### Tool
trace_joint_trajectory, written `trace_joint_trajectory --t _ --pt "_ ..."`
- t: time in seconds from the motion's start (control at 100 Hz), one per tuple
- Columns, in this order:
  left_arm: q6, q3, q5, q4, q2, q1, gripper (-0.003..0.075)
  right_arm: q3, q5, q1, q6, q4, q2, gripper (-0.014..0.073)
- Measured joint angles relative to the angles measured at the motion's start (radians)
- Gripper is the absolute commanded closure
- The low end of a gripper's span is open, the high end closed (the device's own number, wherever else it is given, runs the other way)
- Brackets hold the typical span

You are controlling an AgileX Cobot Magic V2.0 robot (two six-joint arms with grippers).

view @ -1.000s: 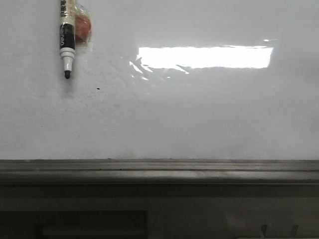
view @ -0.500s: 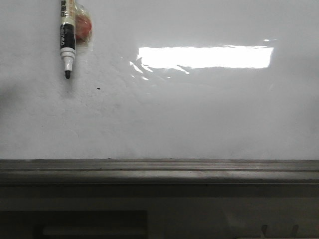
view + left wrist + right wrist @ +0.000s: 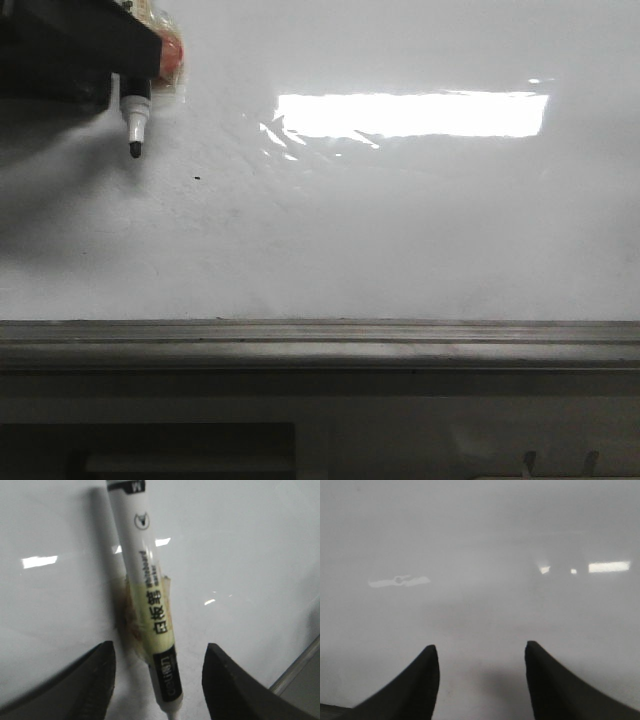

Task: Write number 6 on whiteboard

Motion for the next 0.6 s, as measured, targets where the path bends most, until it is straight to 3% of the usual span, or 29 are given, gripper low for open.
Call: trace_joint_trajectory --t 0.12,0.19,0.39,0.6 --pt "0.0 -0.018 0.004 0.0 0.026 -0.002 0.0354 0.0 0.004 0.0 0.0 0.0 0.0 0.0242" --pt "0.0 -0.021 0.016 -0.002 0.038 -0.004 0.0392 0.0 0.006 0.0 0.0 0.0 0.0 0.0242" --pt "0.0 -0.022 0.022 0.0 0.054 -0.004 0.074 0.0 0.008 0.0 0.0 0.0 0.0 0.0242" --pt "0.018 -0.022 0.056 0.041 0.055 -0.004 0.0741 0.0 0.021 0.0 -0.002 0.002 0.0 0.0242"
